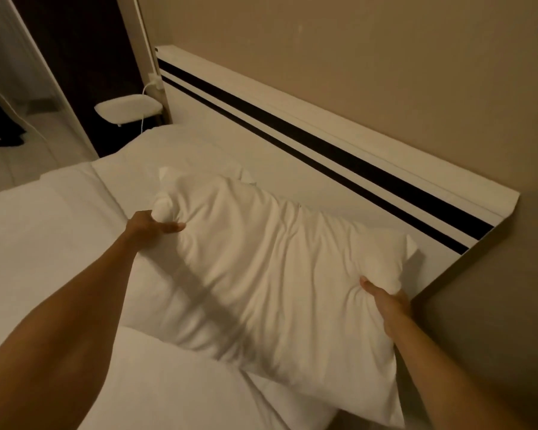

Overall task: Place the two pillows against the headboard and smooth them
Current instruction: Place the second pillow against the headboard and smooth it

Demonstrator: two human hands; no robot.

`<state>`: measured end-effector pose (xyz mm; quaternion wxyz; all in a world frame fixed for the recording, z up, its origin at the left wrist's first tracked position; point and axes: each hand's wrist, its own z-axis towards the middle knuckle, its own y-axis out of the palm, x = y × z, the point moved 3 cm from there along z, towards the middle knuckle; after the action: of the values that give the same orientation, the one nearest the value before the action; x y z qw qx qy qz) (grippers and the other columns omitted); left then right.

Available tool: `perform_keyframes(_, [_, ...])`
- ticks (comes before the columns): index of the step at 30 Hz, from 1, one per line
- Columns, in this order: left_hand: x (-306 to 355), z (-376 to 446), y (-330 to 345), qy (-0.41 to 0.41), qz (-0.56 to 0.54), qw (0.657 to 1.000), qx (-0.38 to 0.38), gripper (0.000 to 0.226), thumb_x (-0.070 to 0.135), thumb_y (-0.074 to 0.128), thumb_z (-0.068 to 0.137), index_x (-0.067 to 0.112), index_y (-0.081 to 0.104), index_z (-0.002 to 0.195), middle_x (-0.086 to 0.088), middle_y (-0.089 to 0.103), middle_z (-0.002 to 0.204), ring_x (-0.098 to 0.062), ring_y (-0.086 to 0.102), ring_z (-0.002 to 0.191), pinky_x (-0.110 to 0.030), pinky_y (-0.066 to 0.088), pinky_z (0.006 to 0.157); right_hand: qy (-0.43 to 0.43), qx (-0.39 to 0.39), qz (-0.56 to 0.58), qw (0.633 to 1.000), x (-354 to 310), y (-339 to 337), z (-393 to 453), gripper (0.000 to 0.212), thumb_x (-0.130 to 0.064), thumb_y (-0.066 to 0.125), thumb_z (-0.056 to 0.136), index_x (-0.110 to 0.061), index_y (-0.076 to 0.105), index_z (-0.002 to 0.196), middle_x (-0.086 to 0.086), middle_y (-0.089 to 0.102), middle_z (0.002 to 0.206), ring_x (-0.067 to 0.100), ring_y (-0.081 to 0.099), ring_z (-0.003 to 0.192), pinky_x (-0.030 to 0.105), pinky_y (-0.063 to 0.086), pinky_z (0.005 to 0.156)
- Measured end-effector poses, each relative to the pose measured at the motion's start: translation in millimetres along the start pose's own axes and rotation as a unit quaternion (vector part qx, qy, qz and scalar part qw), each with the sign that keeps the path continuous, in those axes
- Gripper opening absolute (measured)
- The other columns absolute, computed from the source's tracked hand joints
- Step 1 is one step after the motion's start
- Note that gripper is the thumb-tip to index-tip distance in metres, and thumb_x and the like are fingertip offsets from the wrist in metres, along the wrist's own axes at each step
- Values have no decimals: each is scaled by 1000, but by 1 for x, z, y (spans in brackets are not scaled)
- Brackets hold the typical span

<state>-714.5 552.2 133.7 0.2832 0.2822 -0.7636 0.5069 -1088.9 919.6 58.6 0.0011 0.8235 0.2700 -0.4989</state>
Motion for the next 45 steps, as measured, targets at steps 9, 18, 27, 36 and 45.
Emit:
perform_keyframes(9, [37, 65, 60, 17, 22, 1000, -13, 94, 47, 88, 58, 4, 52, 134, -15, 57, 132, -35, 56, 120, -46, 47, 102, 7, 15, 42, 999, 14, 15, 62, 98, -41, 87, 64, -10, 39, 143, 13, 47, 144, 34, 45, 130, 47, 35, 112])
perform_keyframes(18, [66, 125, 113, 75, 78, 994, -12, 85, 47, 84, 65, 4, 52, 132, -17, 55, 134, -36, 54, 121, -42, 46, 101, 25, 59, 80, 995, 48, 31, 104, 106, -47, 87, 60, -11, 36, 146, 12, 44, 146, 35, 43, 132, 48, 34, 112])
perform_keyframes(27, [40, 193, 152, 109, 84, 990, -37, 81, 42, 83, 69, 0, 53, 131, -20, 56, 132, -38, 54, 121, -46, 45, 104, 11, 98, 83, 992, 87, 70, 137, 107, -51, 85, 60, -10, 36, 145, 13, 44, 146, 37, 43, 131, 47, 34, 112])
perform_keyframes(36, [8, 254, 186, 180, 79, 978, -63, 78, 47, 82, 68, 7, 57, 129, -13, 59, 132, -30, 54, 122, -35, 44, 98, -17, 176, 63, 982, 115, 97, 147, 110, -54, 84, 60, -7, 33, 147, 17, 42, 147, 38, 41, 132, 48, 34, 112])
perform_keyframes(45, [16, 294, 209, 223, 116, 965, -71, 78, 51, 75, 74, 0, 56, 130, -19, 59, 132, -35, 55, 122, -36, 43, 98, -2, 236, 84, 968, 116, 95, 155, 108, -52, 85, 60, -4, 36, 144, 20, 44, 144, 42, 46, 127, 53, 39, 106])
